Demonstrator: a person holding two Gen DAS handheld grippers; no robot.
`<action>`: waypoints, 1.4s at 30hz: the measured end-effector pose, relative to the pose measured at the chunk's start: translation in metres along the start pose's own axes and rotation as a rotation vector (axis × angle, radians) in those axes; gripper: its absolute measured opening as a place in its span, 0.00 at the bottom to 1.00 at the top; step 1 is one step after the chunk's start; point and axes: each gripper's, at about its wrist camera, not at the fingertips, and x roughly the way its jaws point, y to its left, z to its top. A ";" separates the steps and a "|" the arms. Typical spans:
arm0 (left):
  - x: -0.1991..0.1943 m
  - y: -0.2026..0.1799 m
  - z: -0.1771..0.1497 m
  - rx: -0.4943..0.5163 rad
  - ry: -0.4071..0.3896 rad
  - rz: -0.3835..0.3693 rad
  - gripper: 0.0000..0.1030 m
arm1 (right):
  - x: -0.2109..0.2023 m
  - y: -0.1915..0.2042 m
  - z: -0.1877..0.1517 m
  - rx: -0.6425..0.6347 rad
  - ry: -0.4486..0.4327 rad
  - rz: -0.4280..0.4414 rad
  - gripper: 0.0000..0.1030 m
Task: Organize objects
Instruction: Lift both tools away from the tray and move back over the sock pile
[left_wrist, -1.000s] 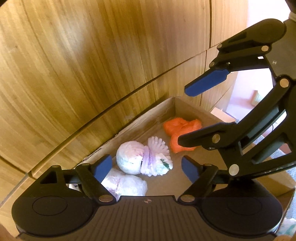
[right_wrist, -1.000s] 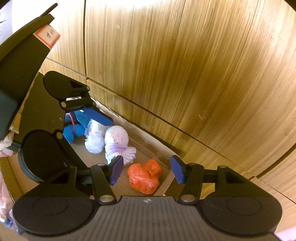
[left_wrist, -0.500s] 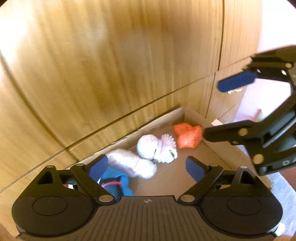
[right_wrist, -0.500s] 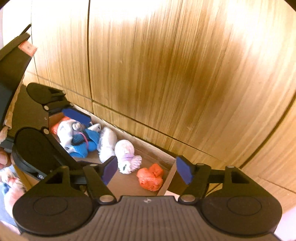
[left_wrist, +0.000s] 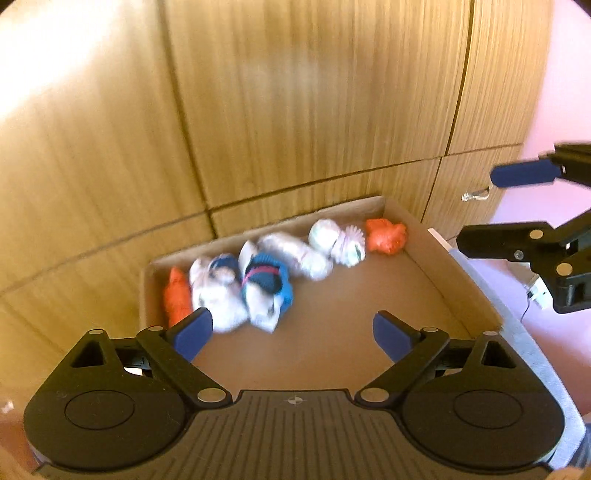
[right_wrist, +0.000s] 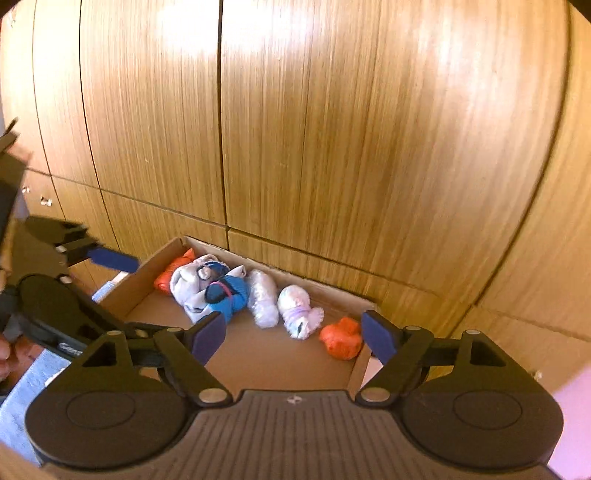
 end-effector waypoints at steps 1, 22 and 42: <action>-0.008 0.001 -0.007 -0.014 -0.009 0.001 0.94 | -0.005 0.002 -0.004 0.008 -0.005 -0.001 0.78; -0.100 -0.042 -0.182 -0.083 -0.105 -0.037 0.98 | -0.120 0.048 -0.149 0.127 -0.084 0.097 0.93; -0.059 -0.088 -0.218 -0.108 -0.005 -0.027 0.91 | -0.108 0.052 -0.225 0.043 -0.054 0.087 0.91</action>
